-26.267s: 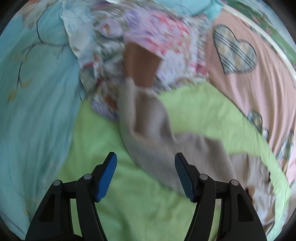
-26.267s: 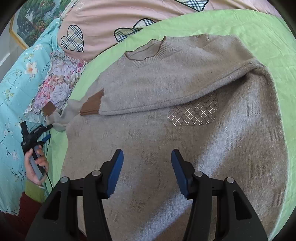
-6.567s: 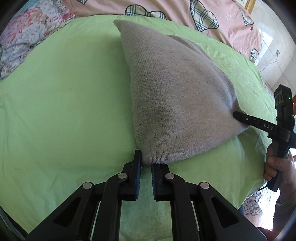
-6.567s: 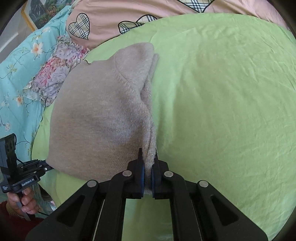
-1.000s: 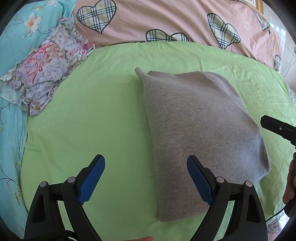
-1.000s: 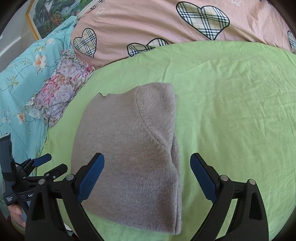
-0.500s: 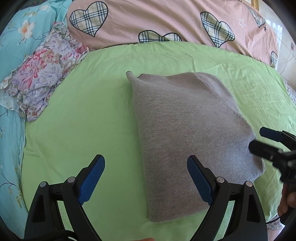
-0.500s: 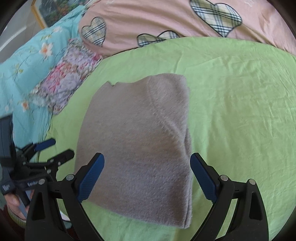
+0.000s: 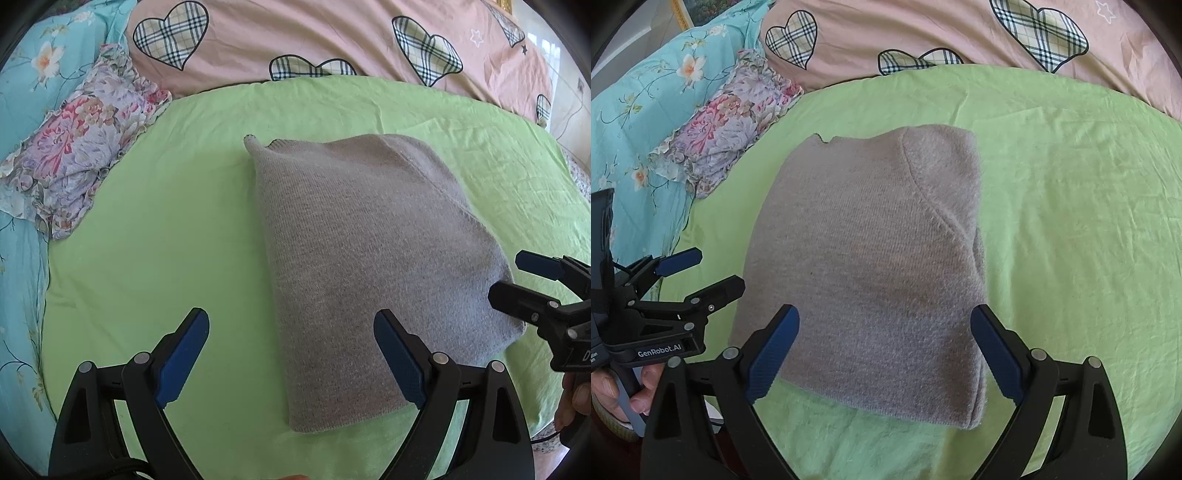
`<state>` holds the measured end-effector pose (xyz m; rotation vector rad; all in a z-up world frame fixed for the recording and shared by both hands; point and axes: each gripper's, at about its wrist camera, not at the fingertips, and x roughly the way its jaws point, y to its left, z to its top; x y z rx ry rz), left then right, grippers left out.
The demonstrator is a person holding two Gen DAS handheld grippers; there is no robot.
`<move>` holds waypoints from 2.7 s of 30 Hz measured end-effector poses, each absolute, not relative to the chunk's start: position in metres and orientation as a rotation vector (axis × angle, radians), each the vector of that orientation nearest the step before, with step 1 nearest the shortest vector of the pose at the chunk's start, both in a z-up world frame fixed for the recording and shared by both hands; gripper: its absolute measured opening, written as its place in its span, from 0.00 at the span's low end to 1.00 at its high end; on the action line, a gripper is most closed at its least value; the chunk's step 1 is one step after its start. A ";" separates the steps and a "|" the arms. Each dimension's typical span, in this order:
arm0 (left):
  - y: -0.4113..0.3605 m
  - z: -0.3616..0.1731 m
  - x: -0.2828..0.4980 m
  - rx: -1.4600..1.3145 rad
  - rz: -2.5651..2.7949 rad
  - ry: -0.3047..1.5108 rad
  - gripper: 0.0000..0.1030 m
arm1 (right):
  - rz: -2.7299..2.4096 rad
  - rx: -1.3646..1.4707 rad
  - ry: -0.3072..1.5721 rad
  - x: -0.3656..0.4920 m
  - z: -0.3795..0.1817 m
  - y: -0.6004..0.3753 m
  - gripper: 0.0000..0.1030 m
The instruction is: Fold small clothes
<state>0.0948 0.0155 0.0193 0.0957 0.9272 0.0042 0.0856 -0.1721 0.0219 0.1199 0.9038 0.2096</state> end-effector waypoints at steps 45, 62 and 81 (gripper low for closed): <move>0.010 0.018 0.094 0.094 -0.035 0.924 0.90 | 0.228 0.138 0.908 0.085 0.022 -0.154 0.91; 0.011 0.017 0.094 0.095 -0.038 0.924 0.90 | 0.228 0.139 0.908 0.085 0.022 -0.151 0.91; 0.010 0.018 0.094 0.097 -0.042 0.926 0.90 | 0.229 0.140 0.907 0.085 0.022 -0.153 0.91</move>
